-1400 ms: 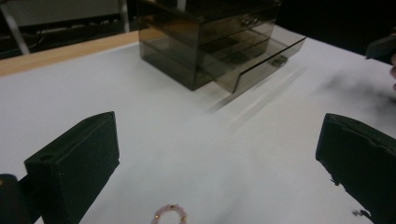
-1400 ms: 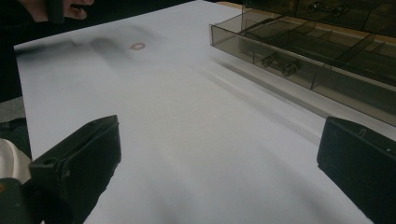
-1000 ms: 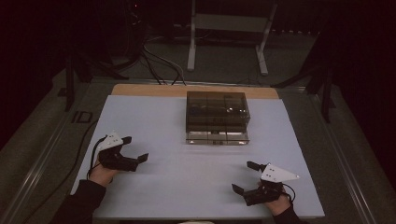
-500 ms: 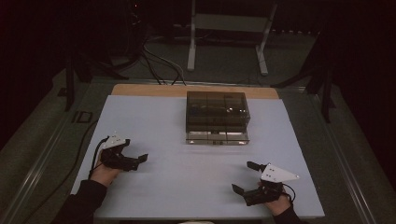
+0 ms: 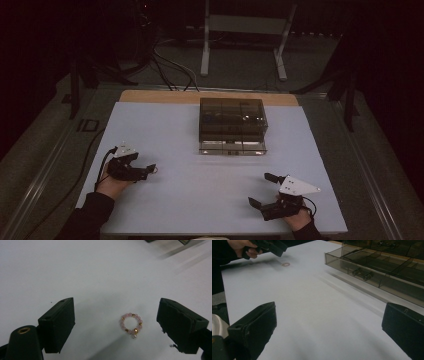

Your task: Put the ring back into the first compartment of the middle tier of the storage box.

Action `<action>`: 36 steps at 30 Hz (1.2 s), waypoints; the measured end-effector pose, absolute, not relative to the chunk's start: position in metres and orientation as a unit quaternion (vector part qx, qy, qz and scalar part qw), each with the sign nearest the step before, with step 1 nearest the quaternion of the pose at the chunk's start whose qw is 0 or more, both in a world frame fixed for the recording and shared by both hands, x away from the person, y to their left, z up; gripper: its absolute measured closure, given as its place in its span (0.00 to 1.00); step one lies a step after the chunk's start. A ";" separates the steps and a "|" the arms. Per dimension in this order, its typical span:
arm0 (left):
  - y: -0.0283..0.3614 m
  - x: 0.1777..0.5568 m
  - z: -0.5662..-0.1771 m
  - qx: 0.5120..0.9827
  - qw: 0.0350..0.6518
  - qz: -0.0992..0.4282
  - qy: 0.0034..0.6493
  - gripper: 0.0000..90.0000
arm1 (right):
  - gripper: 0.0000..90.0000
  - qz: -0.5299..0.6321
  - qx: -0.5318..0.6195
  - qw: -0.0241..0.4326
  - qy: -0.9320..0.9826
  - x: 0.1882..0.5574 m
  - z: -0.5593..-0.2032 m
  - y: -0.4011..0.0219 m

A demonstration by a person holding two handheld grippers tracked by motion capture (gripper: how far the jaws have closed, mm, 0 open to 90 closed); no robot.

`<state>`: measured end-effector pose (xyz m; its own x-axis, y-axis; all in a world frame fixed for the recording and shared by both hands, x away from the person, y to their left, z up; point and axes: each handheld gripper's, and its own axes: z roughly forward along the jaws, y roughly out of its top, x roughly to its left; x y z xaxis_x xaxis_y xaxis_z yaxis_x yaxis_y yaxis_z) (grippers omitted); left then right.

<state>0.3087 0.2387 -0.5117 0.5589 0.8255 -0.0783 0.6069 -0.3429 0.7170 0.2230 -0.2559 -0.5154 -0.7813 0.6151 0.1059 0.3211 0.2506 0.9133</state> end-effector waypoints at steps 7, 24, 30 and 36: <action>0.236 0.307 -0.514 0.815 0.357 0.145 0.432 0.45 | 0.00 0.533 0.300 0.138 0.779 0.223 -0.515 -0.256; 0.228 0.311 -0.522 0.827 0.334 0.127 0.433 0.75 | 0.00 0.533 0.300 0.138 0.779 0.223 -0.515 -0.256; 0.227 0.312 -0.524 0.832 0.328 0.128 0.429 0.84 | 0.00 0.532 0.300 0.138 0.780 0.223 -0.515 -0.256; 0.225 0.314 -0.526 0.835 0.326 0.120 0.427 0.88 | 0.00 0.532 0.300 0.139 0.779 0.223 -0.515 -0.256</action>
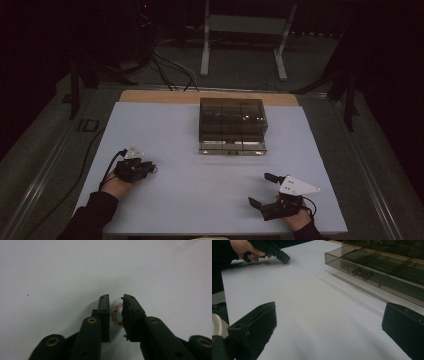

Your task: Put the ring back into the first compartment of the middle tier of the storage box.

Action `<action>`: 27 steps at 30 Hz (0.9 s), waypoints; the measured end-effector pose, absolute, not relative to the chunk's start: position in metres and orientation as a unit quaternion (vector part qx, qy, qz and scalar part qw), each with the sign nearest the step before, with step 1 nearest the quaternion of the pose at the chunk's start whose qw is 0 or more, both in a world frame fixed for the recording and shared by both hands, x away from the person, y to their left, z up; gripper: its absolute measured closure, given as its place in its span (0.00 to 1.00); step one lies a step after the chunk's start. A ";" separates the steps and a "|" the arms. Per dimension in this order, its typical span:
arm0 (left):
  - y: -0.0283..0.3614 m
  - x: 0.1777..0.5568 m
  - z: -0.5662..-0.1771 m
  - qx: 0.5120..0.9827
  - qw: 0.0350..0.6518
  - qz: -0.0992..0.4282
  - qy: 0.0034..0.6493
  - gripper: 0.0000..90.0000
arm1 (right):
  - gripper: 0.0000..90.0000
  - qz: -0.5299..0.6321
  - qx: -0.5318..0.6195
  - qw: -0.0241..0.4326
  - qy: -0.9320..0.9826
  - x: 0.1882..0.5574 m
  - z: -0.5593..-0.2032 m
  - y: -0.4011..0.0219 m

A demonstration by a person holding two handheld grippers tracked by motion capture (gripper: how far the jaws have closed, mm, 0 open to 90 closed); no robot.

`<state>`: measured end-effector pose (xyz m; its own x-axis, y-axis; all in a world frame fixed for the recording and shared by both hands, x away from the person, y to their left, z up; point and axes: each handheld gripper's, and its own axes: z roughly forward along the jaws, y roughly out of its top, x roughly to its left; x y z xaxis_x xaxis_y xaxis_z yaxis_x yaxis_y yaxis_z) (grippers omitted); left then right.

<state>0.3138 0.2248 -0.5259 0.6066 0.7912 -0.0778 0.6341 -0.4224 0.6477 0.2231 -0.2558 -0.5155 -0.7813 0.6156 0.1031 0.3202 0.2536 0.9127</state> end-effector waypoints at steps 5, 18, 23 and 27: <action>0.225 0.315 -0.526 0.835 0.324 0.120 0.427 0.90 | 0.00 0.531 0.300 0.139 0.780 0.223 -0.515 -0.256; 0.220 0.313 -0.526 0.843 0.306 0.144 0.419 0.98 | 0.00 0.530 0.299 0.139 0.781 0.223 -0.516 -0.255; 0.217 0.313 -0.525 0.846 0.296 0.150 0.417 0.99 | 0.00 0.529 0.299 0.138 0.782 0.223 -0.516 -0.255; 0.216 0.313 -0.524 0.845 0.295 0.153 0.418 1.00 | 0.00 0.529 0.300 0.139 0.782 0.223 -0.516 -0.255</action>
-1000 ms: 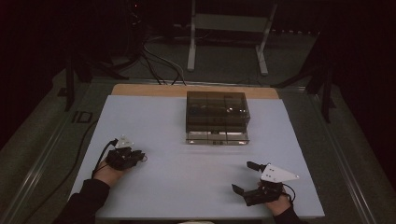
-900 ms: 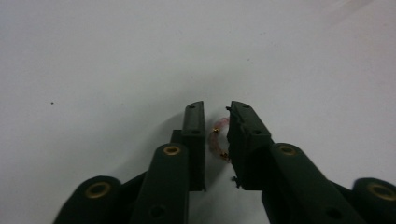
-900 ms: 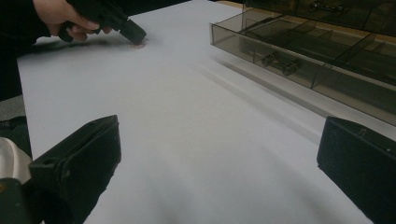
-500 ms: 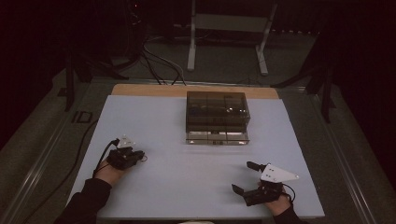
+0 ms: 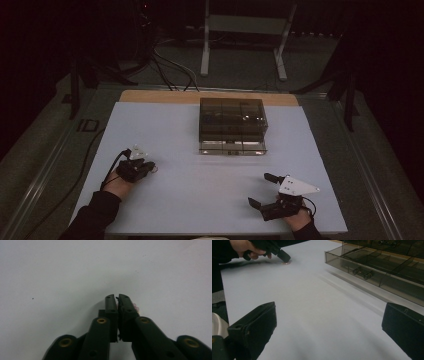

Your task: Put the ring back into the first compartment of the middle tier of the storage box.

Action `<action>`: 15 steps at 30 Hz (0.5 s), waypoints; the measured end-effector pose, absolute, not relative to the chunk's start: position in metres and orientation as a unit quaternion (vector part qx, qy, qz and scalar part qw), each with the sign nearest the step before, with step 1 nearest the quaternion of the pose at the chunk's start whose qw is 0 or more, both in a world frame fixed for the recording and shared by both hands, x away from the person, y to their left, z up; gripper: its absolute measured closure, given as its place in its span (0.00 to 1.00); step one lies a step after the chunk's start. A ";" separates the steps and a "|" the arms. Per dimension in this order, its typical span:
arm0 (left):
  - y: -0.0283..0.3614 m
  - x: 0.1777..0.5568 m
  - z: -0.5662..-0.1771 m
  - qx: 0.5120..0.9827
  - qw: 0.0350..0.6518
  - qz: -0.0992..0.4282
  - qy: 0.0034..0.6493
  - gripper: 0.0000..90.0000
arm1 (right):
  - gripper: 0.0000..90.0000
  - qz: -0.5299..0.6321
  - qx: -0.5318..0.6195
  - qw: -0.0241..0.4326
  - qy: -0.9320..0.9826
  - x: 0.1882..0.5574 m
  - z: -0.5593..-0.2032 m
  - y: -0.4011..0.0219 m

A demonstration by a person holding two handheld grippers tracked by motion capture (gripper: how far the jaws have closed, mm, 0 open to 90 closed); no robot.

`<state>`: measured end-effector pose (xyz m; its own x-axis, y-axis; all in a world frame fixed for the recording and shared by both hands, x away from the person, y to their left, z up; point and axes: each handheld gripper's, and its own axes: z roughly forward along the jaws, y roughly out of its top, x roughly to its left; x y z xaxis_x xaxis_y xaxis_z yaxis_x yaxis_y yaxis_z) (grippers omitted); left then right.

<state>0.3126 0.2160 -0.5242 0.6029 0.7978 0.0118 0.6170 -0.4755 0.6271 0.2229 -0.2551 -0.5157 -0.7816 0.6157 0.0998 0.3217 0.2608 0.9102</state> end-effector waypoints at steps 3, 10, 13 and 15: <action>0.217 0.313 -0.523 0.843 0.298 0.155 0.420 1.00 | 0.00 0.529 0.300 0.139 0.781 0.223 -0.515 -0.255; 0.221 0.313 -0.519 0.837 0.306 0.153 0.426 1.00 | 0.00 0.530 0.300 0.140 0.781 0.223 -0.515 -0.256; 0.221 0.313 -0.518 0.835 0.309 0.155 0.428 1.00 | 0.00 0.530 0.300 0.141 0.781 0.223 -0.515 -0.256; 0.222 0.312 -0.516 0.835 0.312 0.154 0.427 1.00 | 0.00 0.530 0.300 0.141 0.781 0.223 -0.515 -0.256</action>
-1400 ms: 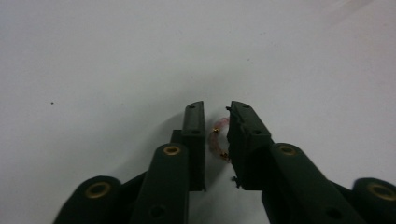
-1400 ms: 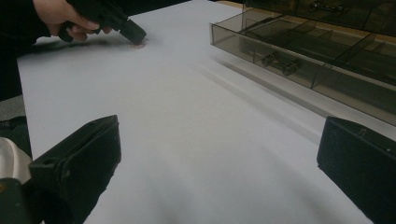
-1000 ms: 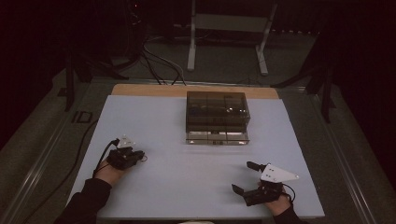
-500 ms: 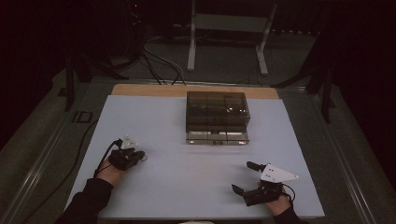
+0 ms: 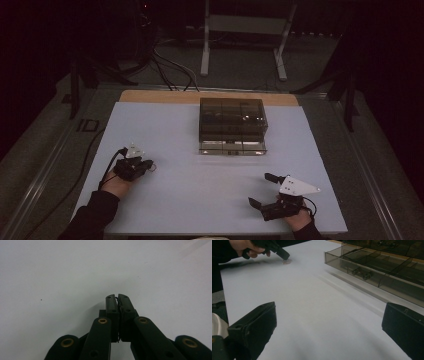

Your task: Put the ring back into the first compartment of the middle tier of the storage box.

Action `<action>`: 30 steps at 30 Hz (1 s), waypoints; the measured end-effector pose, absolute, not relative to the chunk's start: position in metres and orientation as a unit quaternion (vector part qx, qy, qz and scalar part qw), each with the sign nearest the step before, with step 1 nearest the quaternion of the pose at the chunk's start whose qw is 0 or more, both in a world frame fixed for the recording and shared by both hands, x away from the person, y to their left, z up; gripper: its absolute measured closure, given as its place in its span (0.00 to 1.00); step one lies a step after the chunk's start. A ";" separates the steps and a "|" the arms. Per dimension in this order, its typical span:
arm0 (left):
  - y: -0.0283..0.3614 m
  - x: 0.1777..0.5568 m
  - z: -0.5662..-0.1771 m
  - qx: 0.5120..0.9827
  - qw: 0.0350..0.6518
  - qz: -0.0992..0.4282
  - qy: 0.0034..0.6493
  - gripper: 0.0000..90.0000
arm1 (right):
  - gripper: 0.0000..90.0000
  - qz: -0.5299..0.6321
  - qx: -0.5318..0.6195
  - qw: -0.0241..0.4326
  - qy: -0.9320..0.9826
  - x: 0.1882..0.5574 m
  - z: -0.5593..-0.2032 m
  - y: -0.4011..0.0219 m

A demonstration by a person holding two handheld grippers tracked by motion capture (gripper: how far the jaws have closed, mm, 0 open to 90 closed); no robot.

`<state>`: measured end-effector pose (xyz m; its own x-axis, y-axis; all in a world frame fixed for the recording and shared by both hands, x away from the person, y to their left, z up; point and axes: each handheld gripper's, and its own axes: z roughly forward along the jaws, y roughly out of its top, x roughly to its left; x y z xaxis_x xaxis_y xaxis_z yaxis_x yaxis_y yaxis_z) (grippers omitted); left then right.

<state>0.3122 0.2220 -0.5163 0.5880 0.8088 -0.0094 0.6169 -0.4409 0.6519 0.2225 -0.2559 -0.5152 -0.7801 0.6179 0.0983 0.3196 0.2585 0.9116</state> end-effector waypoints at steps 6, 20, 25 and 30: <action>0.222 0.311 -0.513 0.833 0.316 0.155 0.426 1.00 | 0.00 0.530 0.300 0.141 0.781 0.222 -0.515 -0.256; 0.221 0.308 -0.501 0.828 0.335 0.158 0.420 1.00 | 0.00 0.530 0.301 0.142 0.780 0.222 -0.515 -0.256; 0.220 0.308 -0.498 0.829 0.338 0.156 0.418 1.00 | 0.00 0.530 0.303 0.141 0.779 0.223 -0.515 -0.256; 0.218 0.309 -0.495 0.832 0.338 0.154 0.413 1.00 | 0.00 0.531 0.304 0.142 0.778 0.223 -0.515 -0.257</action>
